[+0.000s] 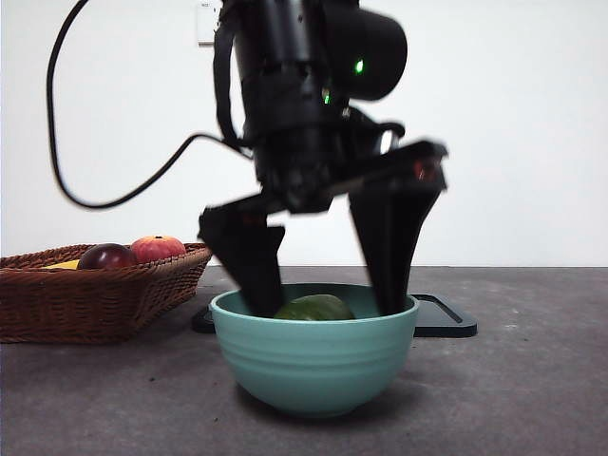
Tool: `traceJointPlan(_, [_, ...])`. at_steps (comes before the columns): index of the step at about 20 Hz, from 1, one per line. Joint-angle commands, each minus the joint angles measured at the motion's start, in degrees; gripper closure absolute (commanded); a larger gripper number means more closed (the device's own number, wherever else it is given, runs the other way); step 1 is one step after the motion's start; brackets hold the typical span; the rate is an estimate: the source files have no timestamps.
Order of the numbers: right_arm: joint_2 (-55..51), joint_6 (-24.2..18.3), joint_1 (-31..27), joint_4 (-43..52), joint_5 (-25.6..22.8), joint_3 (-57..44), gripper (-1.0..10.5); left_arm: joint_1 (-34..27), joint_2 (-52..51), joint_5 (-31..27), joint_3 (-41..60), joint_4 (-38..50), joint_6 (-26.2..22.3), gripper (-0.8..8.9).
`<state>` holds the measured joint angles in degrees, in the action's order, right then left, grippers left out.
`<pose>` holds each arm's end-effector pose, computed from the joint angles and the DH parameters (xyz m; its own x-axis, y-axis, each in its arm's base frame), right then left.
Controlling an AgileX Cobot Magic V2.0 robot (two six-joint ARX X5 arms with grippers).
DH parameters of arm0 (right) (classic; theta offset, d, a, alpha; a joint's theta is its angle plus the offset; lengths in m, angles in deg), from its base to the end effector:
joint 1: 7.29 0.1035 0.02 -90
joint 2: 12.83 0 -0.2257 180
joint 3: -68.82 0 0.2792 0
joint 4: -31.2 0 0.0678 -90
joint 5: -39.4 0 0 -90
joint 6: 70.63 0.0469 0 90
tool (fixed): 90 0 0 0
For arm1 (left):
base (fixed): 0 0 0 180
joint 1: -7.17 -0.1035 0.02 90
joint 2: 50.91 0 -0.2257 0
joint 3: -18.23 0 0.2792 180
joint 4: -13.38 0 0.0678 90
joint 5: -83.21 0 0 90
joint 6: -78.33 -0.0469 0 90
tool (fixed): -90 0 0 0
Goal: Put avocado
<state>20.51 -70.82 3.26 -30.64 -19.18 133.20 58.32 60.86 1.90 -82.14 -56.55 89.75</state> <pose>0.1560 0.0539 0.3163 0.6252 0.6467 -0.4370 -0.5981 0.7566 0.2641 0.2420 -0.3118 0.1451 -0.0242 -0.2108 -0.9772 0.6458 0.7429 -0.1763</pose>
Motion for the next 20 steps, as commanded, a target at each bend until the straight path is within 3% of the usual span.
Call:
traceJointPlan(1, [0.17, -0.26, 0.26, 0.57, 0.11, 0.76, 3.5, 0.57, -0.66, -0.33, -4.28, -1.68, -0.96, 3.09])
traceJointPlan(8, [0.17, -0.28, 0.44, 0.55, 0.09, 0.76, 3.5, 0.59, -17.53, -0.57, -6.05, -5.01, -1.92, 3.05])
traceJointPlan(15, [0.26, -0.28, 1.46, 0.00, 0.15, 0.76, 3.5, 2.29, -40.96, -12.26, -4.50, -13.51, -0.20, 3.06])
traceJointPlan(20, [0.24, 0.17, 1.46, -0.17, 0.15, 0.76, 3.5, 2.86, -60.50, -15.96, 5.64, -13.05, -1.77, 3.14])
